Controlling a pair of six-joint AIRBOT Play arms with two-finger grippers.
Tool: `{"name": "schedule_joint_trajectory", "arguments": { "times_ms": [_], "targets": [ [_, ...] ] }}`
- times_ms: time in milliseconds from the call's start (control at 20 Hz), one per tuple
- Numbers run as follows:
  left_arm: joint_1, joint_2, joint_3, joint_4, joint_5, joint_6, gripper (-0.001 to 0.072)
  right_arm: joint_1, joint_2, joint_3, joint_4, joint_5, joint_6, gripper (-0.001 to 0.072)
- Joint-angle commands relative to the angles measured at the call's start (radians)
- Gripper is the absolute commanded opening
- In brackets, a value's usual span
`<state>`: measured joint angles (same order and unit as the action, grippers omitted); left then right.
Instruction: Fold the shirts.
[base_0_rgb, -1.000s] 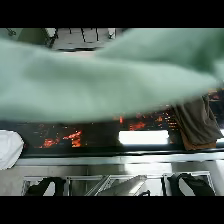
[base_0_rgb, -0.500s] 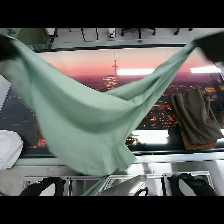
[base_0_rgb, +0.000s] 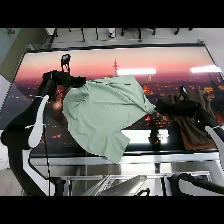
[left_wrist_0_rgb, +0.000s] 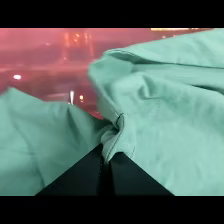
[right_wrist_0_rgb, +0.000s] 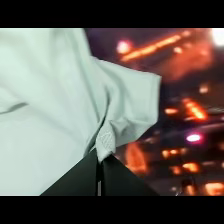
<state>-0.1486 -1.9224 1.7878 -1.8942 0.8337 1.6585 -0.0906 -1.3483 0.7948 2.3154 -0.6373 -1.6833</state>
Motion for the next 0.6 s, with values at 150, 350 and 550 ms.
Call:
{"name": "schedule_joint_trajectory", "arguments": {
  "times_ms": [150, 350, 550],
  "targets": [
    [0.039, -0.063, 0.292, -0.044, 0.294, -0.080, 0.0695, -0.034, -0.077, 0.111, -0.001, -0.037, -0.023, 0.0047],
    [0.144, 0.159, 0.171, -0.044, 0.582, -0.188, 0.0693, -0.154, -0.077, 0.291, -0.058, -0.232, -0.033, 0.0486],
    [0.167, 0.418, -0.243, -0.043, 0.755, -0.253, 0.0693, -0.290, -0.077, 0.402, -0.090, -0.410, -0.162, 0.0486]
  ]
}}
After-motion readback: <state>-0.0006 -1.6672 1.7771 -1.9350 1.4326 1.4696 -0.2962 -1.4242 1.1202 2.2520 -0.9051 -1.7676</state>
